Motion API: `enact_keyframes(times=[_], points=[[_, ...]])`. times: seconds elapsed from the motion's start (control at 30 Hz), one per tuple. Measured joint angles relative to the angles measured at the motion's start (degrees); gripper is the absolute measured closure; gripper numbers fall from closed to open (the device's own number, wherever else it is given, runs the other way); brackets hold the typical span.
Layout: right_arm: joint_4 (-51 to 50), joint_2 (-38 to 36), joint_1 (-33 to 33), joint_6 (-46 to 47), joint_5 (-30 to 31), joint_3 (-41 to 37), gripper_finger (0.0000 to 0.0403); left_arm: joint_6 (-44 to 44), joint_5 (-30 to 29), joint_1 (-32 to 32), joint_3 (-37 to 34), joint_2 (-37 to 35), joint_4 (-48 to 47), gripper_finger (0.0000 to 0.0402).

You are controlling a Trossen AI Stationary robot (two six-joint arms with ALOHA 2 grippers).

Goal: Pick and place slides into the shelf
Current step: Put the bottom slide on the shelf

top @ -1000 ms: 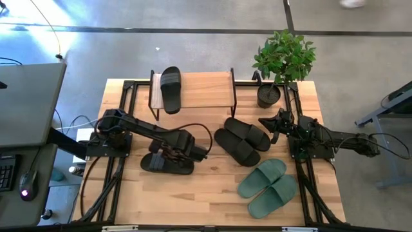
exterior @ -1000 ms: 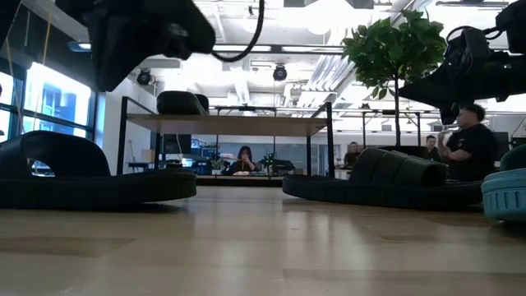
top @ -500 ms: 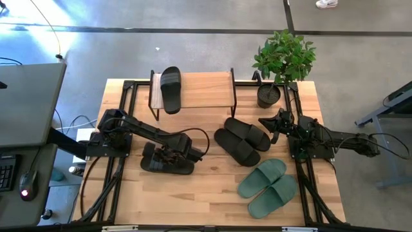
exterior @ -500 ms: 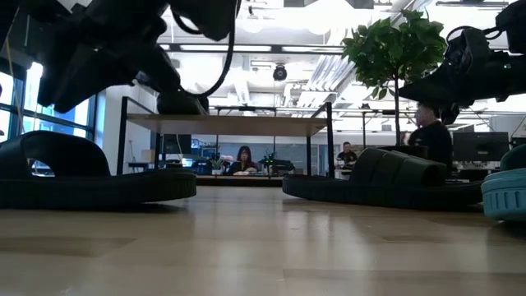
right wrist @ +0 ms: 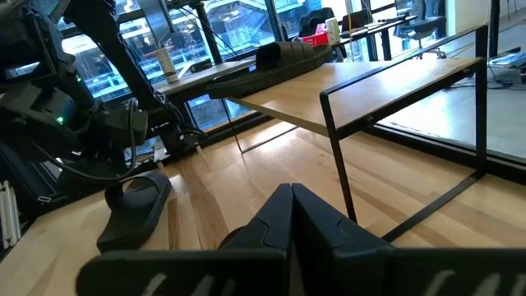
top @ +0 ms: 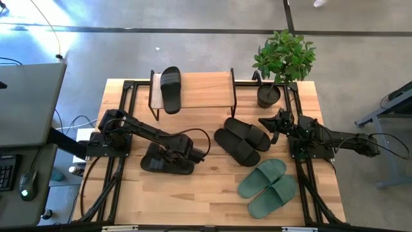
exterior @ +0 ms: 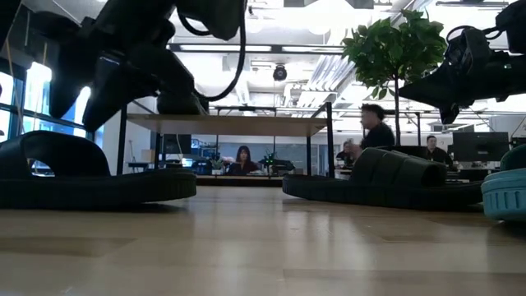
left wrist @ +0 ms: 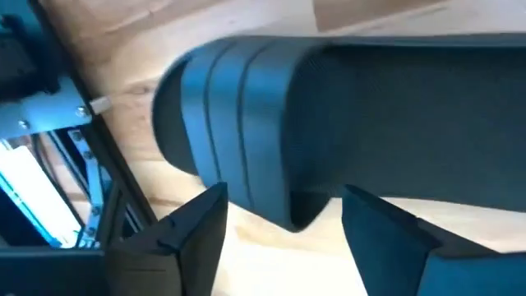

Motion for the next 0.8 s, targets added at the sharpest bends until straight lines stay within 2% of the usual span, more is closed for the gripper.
enact_keyframes(times=[0.17, 0.5, 0.63, 0.8], points=[[0.0, 0.0, 0.0, 0.0, 0.0, 0.0, 0.0402, -0.4, -0.9, 0.0, -0.5, 1.1, -2.5, 0.0169], [0.0, 0.5, 0.0, 0.0, -0.2, 0.0, 0.0402, 0.1, 1.1, 0.0, -3.2, 3.2, -0.6, 0.0191], [0.0, 0.6, 0.0, 0.0, -0.3, 0.0, 0.0402, 0.3, 0.4, 0.0, -3.2, 3.3, -1.3, 0.0209], [0.0, 0.7, 0.0, 0.0, -0.2, 0.0, 0.0402, 0.2, -1.1, 0.0, -3.3, 3.3, -1.1, 0.0252]])
